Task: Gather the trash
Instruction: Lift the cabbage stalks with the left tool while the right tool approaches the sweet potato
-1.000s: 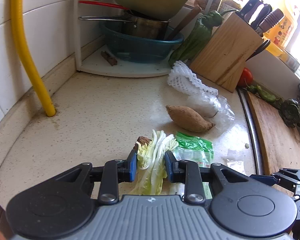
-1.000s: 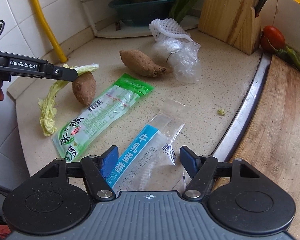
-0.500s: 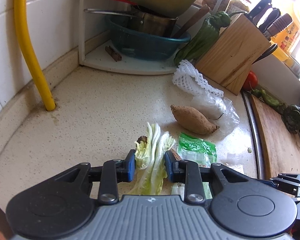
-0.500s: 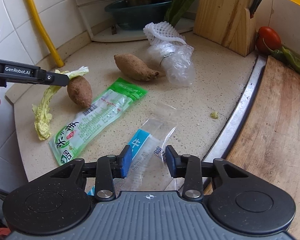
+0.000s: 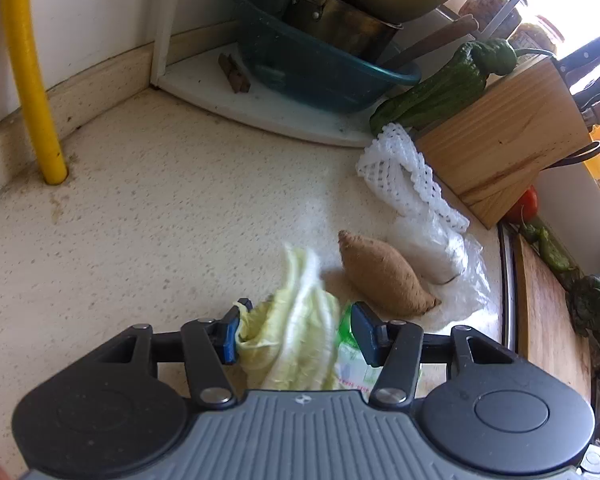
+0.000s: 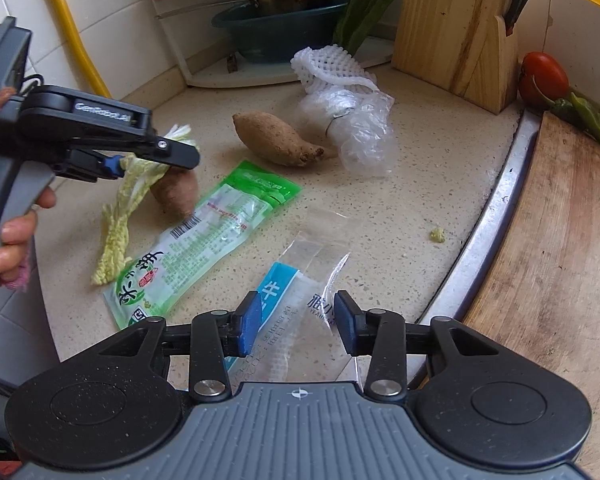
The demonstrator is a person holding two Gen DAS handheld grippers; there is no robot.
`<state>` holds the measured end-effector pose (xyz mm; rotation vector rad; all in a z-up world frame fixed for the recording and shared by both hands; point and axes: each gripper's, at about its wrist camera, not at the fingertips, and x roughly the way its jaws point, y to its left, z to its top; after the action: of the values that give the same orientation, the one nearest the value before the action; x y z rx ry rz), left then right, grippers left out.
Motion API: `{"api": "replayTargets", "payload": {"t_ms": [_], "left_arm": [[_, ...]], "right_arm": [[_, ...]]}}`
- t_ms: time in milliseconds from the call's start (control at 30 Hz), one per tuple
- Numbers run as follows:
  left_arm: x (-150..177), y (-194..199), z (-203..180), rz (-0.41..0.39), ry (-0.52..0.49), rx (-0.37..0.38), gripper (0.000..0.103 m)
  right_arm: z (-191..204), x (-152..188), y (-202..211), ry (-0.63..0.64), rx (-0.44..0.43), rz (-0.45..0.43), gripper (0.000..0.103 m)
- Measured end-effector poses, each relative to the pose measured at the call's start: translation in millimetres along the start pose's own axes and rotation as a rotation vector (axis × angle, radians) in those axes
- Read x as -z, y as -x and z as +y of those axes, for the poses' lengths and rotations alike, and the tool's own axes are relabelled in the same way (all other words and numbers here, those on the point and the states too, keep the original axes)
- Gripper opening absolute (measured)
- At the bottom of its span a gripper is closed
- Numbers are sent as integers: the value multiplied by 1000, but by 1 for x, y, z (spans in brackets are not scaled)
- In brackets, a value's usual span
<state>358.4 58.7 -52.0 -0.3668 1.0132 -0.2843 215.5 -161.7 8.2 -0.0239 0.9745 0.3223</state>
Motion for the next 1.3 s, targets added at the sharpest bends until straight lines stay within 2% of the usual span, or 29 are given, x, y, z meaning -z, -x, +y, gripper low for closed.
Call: {"api": "replayTargets", "payload": {"t_ms": [67, 100, 200, 267, 367, 467, 567, 700, 800, 867, 900, 967, 1000, 1067, 1133, 1200, 1233, 1300], "left_arm": [[5, 1, -6, -5, -52, -34, 38], [8, 2, -8, -6, -77, -54, 36], [13, 7, -3, 4, -70, -56, 35], [14, 11, -2, 8, -64, -71, 35], [16, 18, 1, -3, -44, -61, 35], [18, 30, 5, -27, -14, -38, 35], [19, 42, 5, -55, -16, -47, 35], [25, 50, 9, -65, -2, -35, 35], [33, 50, 12, -55, 5, -24, 35], [38, 46, 15, -31, 8, -13, 35], [40, 43, 16, -20, 11, -6, 36], [44, 39, 18, -16, 10, 8, 36], [46, 37, 17, -10, 1, 6, 37], [51, 38, 15, -1, -37, -6, 38], [56, 42, 14, 6, -80, -12, 39], [56, 45, 19, 4, -74, -3, 39], [55, 45, 22, 0, -63, 3, 39], [54, 44, 23, -5, -50, 7, 39]], "right_arm": [[-1, 1, 0, -5, -6, -3, 49], [-2, 1, 1, -5, -8, -4, 48], [-4, 1, 1, -3, -4, -8, 41], [-8, 0, 2, -13, -9, -6, 26], [-21, -1, 3, -70, -49, 4, 18], [-32, -4, 3, -119, -79, 7, 13], [-41, -7, 5, -161, -101, -4, 9], [-51, -10, 6, -199, -125, -9, 9], [-52, -8, 2, -219, -160, 26, 20], [-51, -4, 0, -248, -207, 66, 46], [-49, -2, 1, -245, -223, 67, 53], [-40, 0, 6, -224, -223, 70, 77], [-36, 2, 6, -209, -224, 75, 80], [-24, 6, 8, -163, -213, 71, 80], [-6, 10, 8, -59, -137, 51, 77], [14, 16, 8, 59, -51, 50, 77], [21, 18, 8, 94, -35, 54, 79], [23, 19, 9, 82, -56, 59, 80]]}}
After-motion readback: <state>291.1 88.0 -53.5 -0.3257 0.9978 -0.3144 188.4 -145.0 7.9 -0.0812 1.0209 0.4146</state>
